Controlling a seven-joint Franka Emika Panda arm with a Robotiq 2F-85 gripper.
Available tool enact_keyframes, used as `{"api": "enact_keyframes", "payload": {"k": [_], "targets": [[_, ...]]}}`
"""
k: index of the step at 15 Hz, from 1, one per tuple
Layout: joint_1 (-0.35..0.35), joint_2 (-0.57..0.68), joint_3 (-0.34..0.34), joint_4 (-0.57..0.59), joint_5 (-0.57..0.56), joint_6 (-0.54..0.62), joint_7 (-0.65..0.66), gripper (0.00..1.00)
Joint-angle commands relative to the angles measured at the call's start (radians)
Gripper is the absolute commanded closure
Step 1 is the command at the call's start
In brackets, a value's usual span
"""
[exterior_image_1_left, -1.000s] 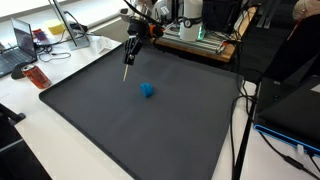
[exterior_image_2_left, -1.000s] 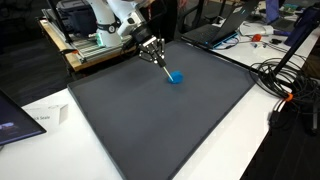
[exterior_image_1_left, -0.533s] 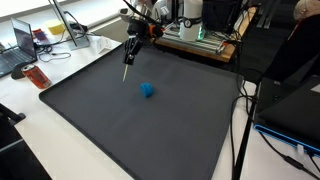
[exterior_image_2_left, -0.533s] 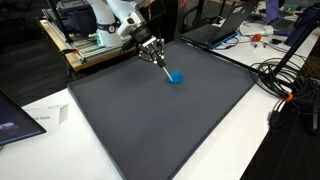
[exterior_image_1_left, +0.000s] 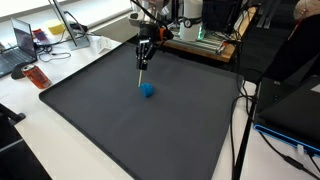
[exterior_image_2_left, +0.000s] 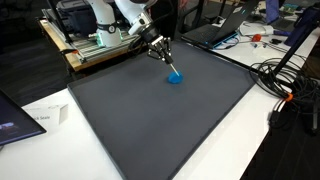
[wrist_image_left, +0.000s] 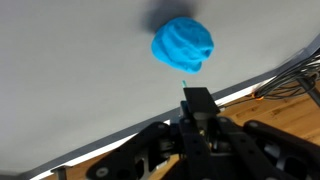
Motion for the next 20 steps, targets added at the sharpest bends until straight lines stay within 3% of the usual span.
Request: {"api": "enact_keyframes", "payload": {"k": [1, 15, 20], "targets": [[0.028, -0.020, 0.012, -0.030, 0.000, -0.010, -0.010, 0.97], [0.036, -0.081, -0.029, -0.058, 0.000, -0.035, -0.022, 0.97], [0.022, -0.111, -0.056, -0.069, 0.000, 0.013, -0.014, 0.97]]}}
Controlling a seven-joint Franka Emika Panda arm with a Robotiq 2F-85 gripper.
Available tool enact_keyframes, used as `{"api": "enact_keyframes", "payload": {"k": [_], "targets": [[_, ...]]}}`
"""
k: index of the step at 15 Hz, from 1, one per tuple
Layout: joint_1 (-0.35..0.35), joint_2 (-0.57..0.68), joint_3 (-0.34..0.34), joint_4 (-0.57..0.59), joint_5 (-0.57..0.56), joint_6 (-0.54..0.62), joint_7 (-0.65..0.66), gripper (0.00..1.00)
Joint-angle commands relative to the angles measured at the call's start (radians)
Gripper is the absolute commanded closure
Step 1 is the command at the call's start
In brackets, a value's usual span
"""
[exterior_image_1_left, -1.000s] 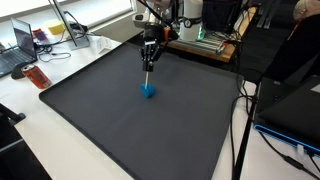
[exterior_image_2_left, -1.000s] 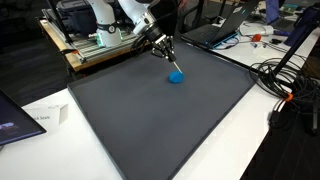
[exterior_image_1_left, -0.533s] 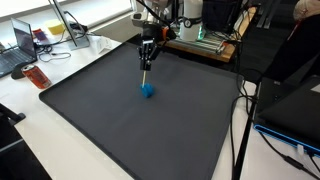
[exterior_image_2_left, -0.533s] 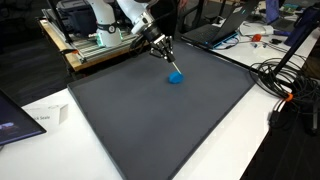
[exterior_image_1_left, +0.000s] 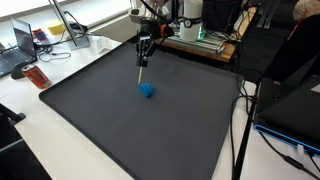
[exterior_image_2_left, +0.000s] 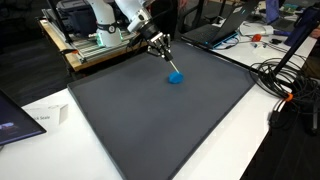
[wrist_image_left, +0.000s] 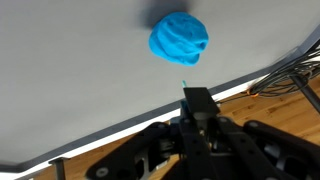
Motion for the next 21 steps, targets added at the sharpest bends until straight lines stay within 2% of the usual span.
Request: {"api": "enact_keyframes", "payload": {"k": [1, 5, 10, 13, 15, 16, 17, 18, 21], "targets": [[-0.008, -0.077, -0.032, -0.050, 0.000, 0.009, 0.000, 0.97], [-0.008, -0.142, -0.034, -0.088, 0.000, 0.042, 0.000, 0.97], [0.009, -0.265, -0.019, -0.120, -0.016, 0.186, 0.032, 0.97], [0.063, -0.308, -0.007, -0.112, -0.079, 0.325, 0.122, 0.97], [0.126, -0.310, -0.012, -0.089, -0.101, 0.434, 0.166, 0.97], [0.060, -0.305, 0.110, -0.100, -0.203, 0.466, 0.308, 0.97], [0.216, -0.281, -0.026, -0.070, -0.128, 0.517, 0.224, 0.97], [0.256, -0.257, -0.036, -0.055, -0.115, 0.548, 0.235, 0.97], [0.411, -0.221, -0.138, 0.011, 0.033, 0.665, 0.095, 0.97]]}}
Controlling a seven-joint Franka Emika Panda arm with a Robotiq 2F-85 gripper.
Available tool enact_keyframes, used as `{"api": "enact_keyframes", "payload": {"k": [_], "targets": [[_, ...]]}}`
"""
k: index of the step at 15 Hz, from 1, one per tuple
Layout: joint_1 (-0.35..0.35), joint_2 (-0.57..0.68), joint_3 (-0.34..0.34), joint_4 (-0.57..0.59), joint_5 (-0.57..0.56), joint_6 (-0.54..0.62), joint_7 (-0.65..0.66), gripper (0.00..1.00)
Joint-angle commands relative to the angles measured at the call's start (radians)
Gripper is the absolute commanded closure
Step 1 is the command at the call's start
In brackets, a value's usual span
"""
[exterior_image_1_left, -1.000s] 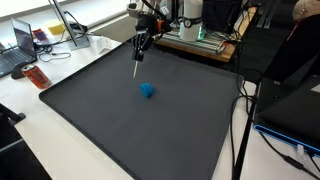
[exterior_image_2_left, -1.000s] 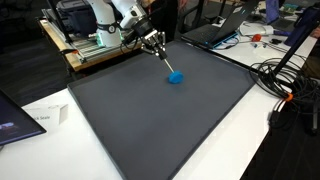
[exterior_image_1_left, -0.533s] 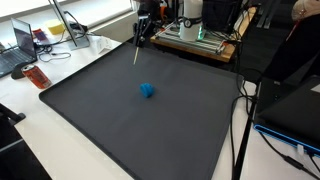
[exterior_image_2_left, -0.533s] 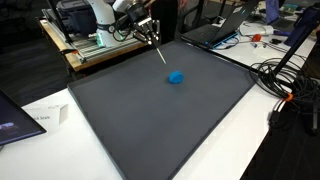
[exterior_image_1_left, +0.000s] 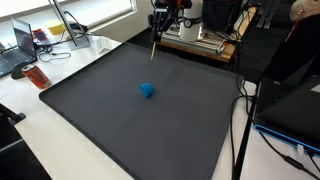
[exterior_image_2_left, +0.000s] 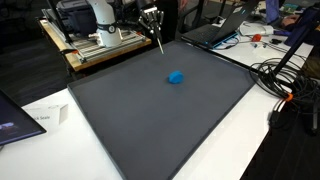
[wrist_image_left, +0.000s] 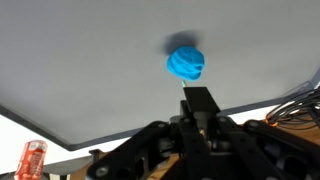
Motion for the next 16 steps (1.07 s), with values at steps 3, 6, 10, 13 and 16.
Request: {"api": "enact_keyframes", "payload": {"k": [3, 6, 10, 13, 16], "targets": [[0.284, 0.039, -0.226, 0.110, 0.094, 0.216, -0.101, 0.97], [0.460, -0.009, -0.408, 0.122, 0.084, 0.316, -0.122, 0.97], [0.721, -0.130, -0.717, 0.169, 0.081, 0.456, -0.235, 0.97], [0.892, -0.194, -0.929, 0.287, 0.090, 0.525, -0.365, 0.97], [1.048, -0.237, -1.114, 0.399, 0.089, 0.451, -0.468, 0.97]]}}
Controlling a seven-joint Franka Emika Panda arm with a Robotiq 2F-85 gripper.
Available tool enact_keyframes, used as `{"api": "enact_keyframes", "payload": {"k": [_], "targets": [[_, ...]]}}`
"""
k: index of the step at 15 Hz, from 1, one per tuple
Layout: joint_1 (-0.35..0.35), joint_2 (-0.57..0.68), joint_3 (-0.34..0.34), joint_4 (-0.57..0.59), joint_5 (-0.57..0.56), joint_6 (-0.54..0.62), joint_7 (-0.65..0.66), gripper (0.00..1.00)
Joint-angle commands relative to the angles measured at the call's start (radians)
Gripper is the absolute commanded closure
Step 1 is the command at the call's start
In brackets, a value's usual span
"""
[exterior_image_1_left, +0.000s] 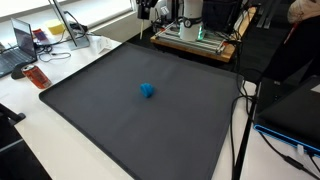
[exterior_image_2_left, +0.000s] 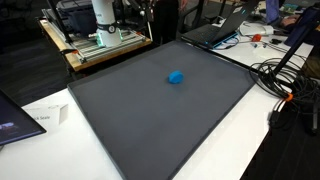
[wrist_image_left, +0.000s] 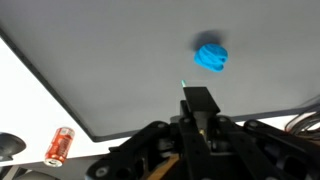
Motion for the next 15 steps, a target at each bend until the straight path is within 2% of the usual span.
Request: {"api": "enact_keyframes", "payload": {"k": [1, 2, 3, 4, 5, 6, 8, 10, 12, 13, 15], "targets": [[0.206, -0.081, -0.226, 0.130, 0.010, -0.058, -0.134, 0.97], [0.291, -0.127, -0.303, 0.153, 0.008, -0.062, -0.157, 0.97], [0.367, -0.150, -0.376, 0.173, 0.007, -0.061, -0.169, 0.91], [0.441, -0.173, -0.444, 0.194, 0.006, -0.041, -0.182, 0.62], [0.519, -0.204, -0.513, 0.221, 0.005, -0.016, -0.184, 0.60], [0.586, -0.295, -0.528, 0.226, -0.122, 0.024, -0.080, 0.55], [0.659, -0.365, -0.576, 0.245, -0.222, 0.052, -0.034, 0.41], [0.708, -0.449, -0.610, 0.253, -0.309, 0.077, 0.001, 0.26], [0.722, -0.496, -0.631, 0.253, -0.387, 0.077, 0.043, 0.14], [0.716, -0.549, -0.618, 0.256, -0.402, 0.088, 0.030, 0.06], [0.714, -0.611, -0.614, 0.268, -0.426, 0.116, 0.026, 0.00]]}}
